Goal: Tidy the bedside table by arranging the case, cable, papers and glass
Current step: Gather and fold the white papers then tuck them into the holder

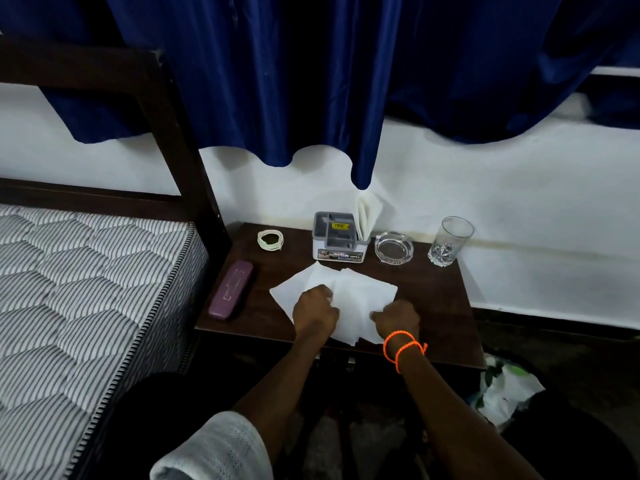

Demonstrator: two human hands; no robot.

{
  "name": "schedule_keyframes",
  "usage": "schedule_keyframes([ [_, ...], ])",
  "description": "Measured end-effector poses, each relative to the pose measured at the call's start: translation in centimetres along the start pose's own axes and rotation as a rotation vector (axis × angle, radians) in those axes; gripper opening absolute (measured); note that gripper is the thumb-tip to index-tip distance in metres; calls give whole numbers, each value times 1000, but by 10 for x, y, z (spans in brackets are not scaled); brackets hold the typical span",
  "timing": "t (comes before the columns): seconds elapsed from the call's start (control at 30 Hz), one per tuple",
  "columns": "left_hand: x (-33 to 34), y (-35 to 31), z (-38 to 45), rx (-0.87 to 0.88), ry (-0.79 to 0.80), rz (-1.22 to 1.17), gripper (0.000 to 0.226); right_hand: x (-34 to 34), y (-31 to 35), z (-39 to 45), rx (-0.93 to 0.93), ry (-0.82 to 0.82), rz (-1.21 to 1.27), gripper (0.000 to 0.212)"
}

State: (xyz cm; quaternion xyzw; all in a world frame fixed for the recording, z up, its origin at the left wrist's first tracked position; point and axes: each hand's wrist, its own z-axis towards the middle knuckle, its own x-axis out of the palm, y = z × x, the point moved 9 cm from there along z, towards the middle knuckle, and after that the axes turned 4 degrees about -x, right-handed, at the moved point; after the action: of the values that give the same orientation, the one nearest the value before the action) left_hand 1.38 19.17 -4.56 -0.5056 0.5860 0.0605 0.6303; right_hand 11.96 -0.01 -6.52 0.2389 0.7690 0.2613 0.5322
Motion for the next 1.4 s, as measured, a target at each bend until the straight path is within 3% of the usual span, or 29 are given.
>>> schedule_keyframes([
  [0.23,-6,1,2,-81,-48,-220,12,-5,-1,6,-26,-86,60,14],
  [0.47,-13,-5,8,66,-13,-582,8,-16,-4,16,-2,-164,316,41],
  [0.63,-9,5,9,-38,36,-867,11,-13,-1,12,69,-138,845,42],
  [0.77,10,12,5,-222,207,-1067,9,-5,9,12,44,33,1016,31],
  [0.9,19,19,4,-338,345,-1038,6,-6,9,18,-6,61,928,18],
  [1.07,19,14,5,-320,515,-1012,43,8,15,18,-6,277,985,16],
  [1.23,26,-11,-2,-230,788,-1211,60,31,29,10,-25,568,963,33],
  [1.4,33,-12,-3,-324,756,-1220,61,47,46,-2,-73,721,958,41],
])
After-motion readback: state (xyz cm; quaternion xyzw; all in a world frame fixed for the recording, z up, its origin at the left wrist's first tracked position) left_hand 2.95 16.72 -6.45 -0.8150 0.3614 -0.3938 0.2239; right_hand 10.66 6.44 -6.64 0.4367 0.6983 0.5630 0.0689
